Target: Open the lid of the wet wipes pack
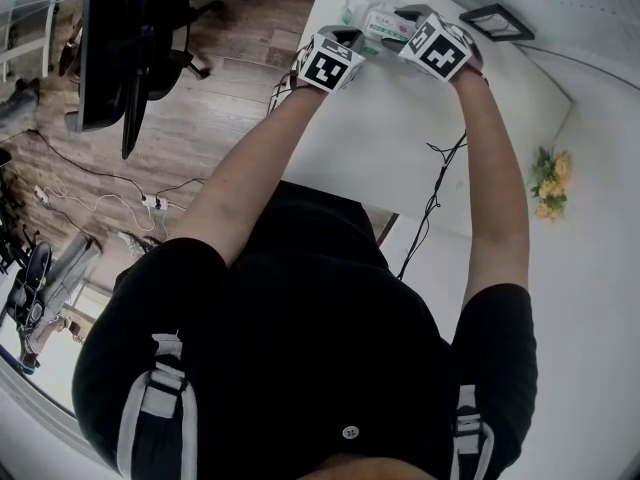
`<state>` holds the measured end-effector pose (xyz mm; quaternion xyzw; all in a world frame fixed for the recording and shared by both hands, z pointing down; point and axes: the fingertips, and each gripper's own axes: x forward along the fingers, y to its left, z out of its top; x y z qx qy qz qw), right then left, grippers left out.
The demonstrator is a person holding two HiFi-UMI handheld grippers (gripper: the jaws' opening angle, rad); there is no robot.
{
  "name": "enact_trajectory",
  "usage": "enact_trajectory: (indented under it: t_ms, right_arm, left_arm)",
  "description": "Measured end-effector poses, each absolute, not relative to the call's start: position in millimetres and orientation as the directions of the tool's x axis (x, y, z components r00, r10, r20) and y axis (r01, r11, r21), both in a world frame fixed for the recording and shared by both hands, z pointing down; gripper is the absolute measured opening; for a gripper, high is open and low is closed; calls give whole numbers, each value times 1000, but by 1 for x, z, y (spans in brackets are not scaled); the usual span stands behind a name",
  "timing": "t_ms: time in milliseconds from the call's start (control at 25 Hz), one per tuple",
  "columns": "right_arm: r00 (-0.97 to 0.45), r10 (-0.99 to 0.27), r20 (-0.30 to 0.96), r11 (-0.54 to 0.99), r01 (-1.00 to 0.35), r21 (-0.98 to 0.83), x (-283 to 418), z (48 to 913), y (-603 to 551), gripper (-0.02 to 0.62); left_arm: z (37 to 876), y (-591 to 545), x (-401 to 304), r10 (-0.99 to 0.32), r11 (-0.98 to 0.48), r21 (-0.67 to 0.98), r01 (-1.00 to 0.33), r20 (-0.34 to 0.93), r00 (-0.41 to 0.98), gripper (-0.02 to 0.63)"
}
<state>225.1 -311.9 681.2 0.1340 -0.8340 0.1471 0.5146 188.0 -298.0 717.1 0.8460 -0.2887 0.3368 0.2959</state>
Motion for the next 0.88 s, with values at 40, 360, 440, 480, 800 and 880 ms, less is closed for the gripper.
enact_trajectory:
  t_ms: [40,360,440,480,800,880]
  right_arm:
    - [-435,-78,897,920,-377,-103,225,679,-313,276]
    - [-434,-154,887,923,-385,-28,230,661,-327,222]
    - [-432,-189,882,919,-395,4,232,657,-333,180]
    - [-432,-208,878,915,-403,18,233,655,-336,158]
    - [-391,-300,870,880,-466,94,251,662,-358,141]
    - [-374,-328,867,867,-484,119,256,664,-362,137]
  left_arm:
    - [718,-298,188,-288,-657,306,-689,743,605,8]
    - [716,-298,187,-285,-657,309,-688,743,606,8]
    - [718,-298,188,-288,-657,310,-687,738,610,8]
    - [718,-298,189,-288,-657,312,-686,737,611,8]
    - [716,-297,190,-278,-655,318,-686,743,609,8]
    - [715,-299,190,-285,-659,311,-684,739,610,8]
